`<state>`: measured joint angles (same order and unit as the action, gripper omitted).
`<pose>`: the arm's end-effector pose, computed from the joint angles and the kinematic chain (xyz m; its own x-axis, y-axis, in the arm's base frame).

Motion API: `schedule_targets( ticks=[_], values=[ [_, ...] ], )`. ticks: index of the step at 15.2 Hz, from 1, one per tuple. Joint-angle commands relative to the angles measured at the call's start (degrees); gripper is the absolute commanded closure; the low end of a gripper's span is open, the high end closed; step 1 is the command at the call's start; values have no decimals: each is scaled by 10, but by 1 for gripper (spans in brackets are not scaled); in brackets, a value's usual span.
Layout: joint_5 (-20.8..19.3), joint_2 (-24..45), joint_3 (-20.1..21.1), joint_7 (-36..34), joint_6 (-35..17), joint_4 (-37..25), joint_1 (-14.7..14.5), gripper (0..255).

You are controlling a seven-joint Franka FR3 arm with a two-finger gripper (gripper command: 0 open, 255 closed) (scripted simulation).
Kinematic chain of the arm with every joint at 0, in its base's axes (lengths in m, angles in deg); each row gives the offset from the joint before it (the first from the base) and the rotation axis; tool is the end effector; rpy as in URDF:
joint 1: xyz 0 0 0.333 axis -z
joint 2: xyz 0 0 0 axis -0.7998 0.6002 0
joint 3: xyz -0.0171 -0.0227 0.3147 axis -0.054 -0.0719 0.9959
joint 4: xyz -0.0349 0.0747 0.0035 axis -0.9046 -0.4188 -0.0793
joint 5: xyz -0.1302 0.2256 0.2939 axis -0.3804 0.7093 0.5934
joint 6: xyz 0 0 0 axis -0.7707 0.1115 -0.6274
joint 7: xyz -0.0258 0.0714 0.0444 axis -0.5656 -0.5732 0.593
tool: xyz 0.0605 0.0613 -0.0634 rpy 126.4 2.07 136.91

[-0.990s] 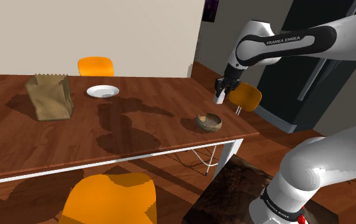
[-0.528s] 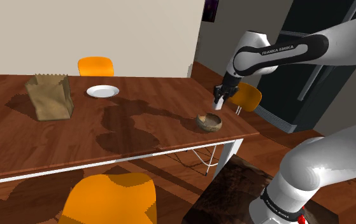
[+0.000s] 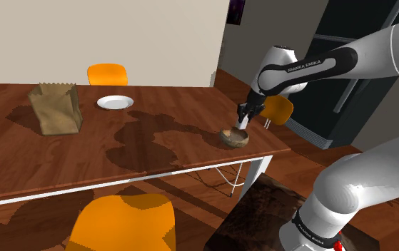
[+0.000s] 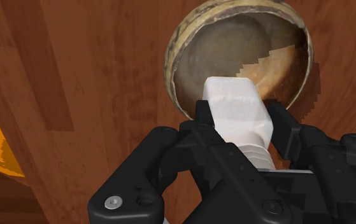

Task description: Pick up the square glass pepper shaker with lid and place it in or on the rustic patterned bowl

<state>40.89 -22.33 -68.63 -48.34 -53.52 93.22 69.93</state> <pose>0.3725 -0.1643 0.4338 0.8672 -0.4482 0.2172 -0.4568 -0.8895 -0.0119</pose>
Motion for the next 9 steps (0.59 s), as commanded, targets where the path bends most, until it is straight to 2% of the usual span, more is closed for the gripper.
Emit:
schedule_targets(
  ticks=[1,6,7,9],
  values=[
    [0,1,0,0,-2,1,0,255],
    [0,1,0,0,-2,1,0,255],
    [0,1,0,0,-2,1,0,0],
    [0,1,0,0,-2,1,0,0]
  ],
)
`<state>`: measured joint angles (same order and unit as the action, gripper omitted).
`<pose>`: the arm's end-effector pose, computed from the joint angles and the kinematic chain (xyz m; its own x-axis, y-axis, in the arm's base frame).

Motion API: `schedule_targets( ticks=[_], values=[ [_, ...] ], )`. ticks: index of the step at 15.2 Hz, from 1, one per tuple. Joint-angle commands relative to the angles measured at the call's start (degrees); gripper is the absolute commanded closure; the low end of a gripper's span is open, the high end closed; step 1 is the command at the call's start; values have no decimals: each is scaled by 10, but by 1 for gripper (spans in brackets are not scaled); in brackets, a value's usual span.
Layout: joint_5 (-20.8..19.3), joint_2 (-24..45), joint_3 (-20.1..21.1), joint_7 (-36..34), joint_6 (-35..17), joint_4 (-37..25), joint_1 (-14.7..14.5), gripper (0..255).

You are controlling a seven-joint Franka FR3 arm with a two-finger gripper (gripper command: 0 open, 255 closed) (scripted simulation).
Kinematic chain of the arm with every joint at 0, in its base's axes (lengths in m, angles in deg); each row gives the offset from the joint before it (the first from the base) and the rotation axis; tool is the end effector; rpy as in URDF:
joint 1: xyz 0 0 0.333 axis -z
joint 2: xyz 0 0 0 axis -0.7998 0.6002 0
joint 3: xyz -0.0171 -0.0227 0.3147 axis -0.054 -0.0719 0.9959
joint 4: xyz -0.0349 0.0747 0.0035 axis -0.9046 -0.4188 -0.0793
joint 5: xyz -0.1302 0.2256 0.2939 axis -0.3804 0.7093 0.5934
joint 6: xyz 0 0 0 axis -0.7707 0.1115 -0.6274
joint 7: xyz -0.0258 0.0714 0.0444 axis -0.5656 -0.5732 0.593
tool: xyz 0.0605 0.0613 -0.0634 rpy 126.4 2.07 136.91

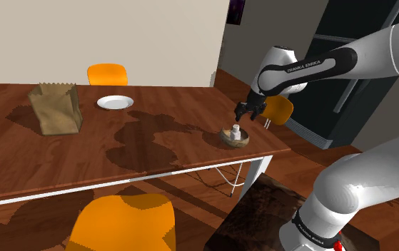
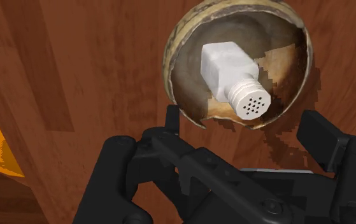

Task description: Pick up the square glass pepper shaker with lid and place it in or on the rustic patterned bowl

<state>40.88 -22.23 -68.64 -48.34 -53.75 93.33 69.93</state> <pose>0.3726 -0.1644 0.4326 0.8671 -0.4481 0.2175 -0.4567 -0.8896 -0.0119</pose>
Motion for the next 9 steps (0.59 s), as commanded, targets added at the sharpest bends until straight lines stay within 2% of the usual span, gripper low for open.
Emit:
schedule_targets(
  ticks=[1,3,7,9],
  values=[
    [0,0,0,0,0,0,0,0],
    [0,0,0,0,0,0,0,0],
    [1,-48,6,-1,85,-36,0,0],
    [1,-49,6,-1,85,-36,0,0]
  ],
)
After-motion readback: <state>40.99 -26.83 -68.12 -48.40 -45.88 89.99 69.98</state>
